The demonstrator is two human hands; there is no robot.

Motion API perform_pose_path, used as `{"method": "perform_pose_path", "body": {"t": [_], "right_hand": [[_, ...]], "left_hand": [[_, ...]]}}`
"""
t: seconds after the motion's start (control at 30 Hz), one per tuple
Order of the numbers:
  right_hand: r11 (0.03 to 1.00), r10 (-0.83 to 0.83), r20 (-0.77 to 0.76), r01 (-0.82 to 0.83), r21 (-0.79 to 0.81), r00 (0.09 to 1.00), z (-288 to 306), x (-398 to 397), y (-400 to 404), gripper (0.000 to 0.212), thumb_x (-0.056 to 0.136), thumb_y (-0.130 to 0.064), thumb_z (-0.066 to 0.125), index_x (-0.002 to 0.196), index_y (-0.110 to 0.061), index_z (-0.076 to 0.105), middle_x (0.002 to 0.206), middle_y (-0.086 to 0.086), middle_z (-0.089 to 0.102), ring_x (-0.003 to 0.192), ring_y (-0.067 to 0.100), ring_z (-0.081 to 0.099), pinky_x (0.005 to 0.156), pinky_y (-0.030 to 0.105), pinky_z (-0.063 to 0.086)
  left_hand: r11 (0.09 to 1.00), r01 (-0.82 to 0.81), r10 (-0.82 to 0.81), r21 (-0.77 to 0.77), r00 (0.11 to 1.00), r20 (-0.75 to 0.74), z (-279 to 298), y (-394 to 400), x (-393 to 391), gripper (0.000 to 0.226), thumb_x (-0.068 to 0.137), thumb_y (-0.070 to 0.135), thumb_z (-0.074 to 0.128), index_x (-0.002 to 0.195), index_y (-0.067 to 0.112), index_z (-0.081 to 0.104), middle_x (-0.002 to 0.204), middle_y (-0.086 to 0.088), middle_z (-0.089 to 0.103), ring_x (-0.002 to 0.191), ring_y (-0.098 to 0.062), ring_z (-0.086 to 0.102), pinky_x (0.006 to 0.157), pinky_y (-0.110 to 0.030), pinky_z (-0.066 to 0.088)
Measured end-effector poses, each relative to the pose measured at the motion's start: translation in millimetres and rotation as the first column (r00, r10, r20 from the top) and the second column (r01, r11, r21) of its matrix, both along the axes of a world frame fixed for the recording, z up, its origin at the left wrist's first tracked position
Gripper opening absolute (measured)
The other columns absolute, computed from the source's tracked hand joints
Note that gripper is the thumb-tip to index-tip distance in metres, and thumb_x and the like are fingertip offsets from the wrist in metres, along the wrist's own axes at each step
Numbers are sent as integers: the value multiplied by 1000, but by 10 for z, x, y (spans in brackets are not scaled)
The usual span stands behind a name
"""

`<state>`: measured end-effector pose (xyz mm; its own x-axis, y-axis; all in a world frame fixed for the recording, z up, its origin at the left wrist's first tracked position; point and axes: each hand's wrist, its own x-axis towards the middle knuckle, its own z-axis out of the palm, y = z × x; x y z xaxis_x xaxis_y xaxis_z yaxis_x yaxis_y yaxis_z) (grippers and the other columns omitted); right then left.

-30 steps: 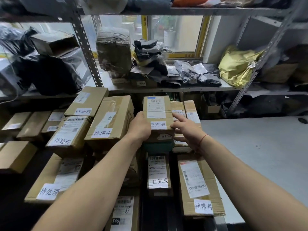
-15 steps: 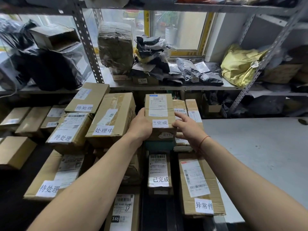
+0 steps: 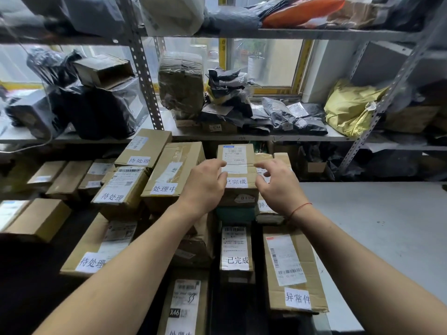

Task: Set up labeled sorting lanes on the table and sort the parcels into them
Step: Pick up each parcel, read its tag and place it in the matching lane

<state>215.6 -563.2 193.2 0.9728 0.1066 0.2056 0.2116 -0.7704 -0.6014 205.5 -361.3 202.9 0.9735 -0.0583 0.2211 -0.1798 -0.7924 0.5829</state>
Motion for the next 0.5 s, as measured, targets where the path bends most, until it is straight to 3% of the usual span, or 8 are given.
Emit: {"method": "perform_pose_path", "body": {"t": [0.1,0.2,0.4,0.5], "right_hand": [[999,39,51,-37,-39,998,83,-105,67,30,102,-24,59,128,-18,71,121,0,66,107,17,62,89,23,43],[995,97,52,-96,-18,994,143,-273,189,25,103,-23,60,124,-18,73,110,-6,65,97,13,62,82,19,45],[990,143,77,-143,-5,987,241,-656,631,22,102,-23,62,120,-20,74,103,-7,69,92,10,64,85,27,54],[990,137,86,-138,8,987,254,-847,987,20,102,-22,63,117,-20,75,98,-8,70,89,4,64,77,13,50]], "left_hand": [[1000,8,-9,19,999,43,130,135,-229,31,106,22,60,135,16,68,124,0,70,109,-12,61,91,-22,44],[999,5,-7,32,998,67,226,309,-482,28,104,22,63,130,16,72,121,-3,74,110,-18,66,97,-30,52],[996,-72,79,-54,987,141,308,898,-848,26,103,26,66,127,20,75,110,0,75,94,-15,68,85,-33,57],[997,-55,62,-51,986,155,267,1301,-975,26,102,25,67,125,17,76,110,-1,76,97,-16,67,88,-34,56]]}}
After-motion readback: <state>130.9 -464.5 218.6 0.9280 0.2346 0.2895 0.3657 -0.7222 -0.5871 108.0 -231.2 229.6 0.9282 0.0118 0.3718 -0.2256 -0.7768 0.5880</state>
